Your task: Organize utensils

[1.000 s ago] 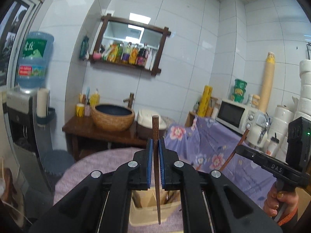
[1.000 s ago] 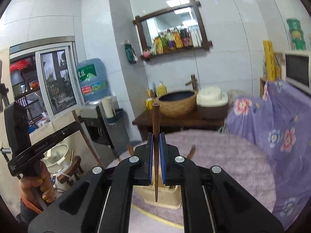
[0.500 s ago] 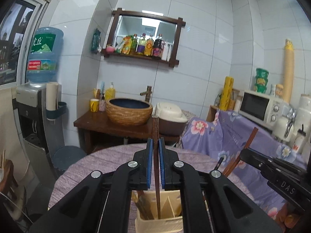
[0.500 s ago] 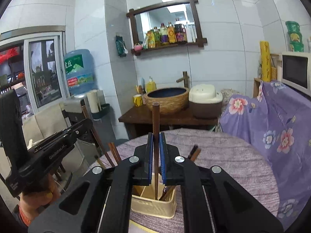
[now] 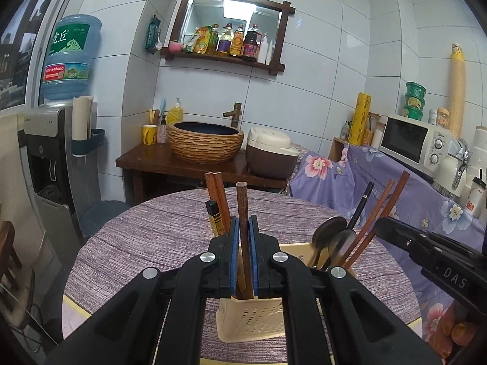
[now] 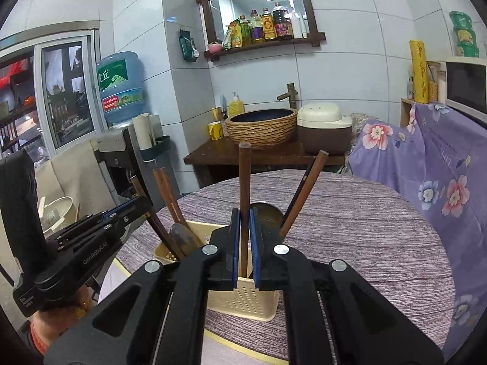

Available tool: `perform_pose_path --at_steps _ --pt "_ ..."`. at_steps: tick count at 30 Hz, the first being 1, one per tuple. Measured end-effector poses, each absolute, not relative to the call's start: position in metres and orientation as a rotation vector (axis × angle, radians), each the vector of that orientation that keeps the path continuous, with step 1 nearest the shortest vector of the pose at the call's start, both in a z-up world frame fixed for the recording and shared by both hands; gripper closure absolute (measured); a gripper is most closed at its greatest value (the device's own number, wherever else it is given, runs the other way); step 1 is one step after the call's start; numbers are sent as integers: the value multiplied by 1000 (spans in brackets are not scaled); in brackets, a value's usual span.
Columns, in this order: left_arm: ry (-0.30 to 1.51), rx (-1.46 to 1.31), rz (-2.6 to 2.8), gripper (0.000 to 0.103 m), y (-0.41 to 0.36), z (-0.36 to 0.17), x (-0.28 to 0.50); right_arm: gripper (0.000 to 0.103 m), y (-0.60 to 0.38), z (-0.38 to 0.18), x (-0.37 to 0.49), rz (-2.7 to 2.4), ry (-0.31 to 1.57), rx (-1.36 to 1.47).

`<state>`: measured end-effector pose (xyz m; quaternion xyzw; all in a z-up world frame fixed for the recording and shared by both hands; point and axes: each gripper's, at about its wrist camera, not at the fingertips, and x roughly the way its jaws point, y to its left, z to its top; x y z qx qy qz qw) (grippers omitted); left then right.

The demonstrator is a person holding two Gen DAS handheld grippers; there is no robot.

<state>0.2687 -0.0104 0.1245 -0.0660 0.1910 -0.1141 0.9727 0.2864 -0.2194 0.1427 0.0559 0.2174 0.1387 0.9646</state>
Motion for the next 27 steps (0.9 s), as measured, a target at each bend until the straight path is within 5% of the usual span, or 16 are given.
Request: perform_pose_path --at_steps 4,6,8,11,13,27 --pt "359 -116 -231 94 -8 126 260 84 -222 140 281 273 417 114" --pt "347 -117 -240 82 -7 127 254 32 -224 140 274 261 390 114" --pt "319 -130 -237 40 1 129 242 28 -225 142 264 234 350 99" --pt "259 -145 -226 18 10 130 221 26 -223 143 244 229 307 55" --pt "231 -139 -218 6 15 129 207 10 -225 142 229 209 273 30" --pt "192 -155 -158 5 41 70 109 6 -253 70 128 174 277 120"
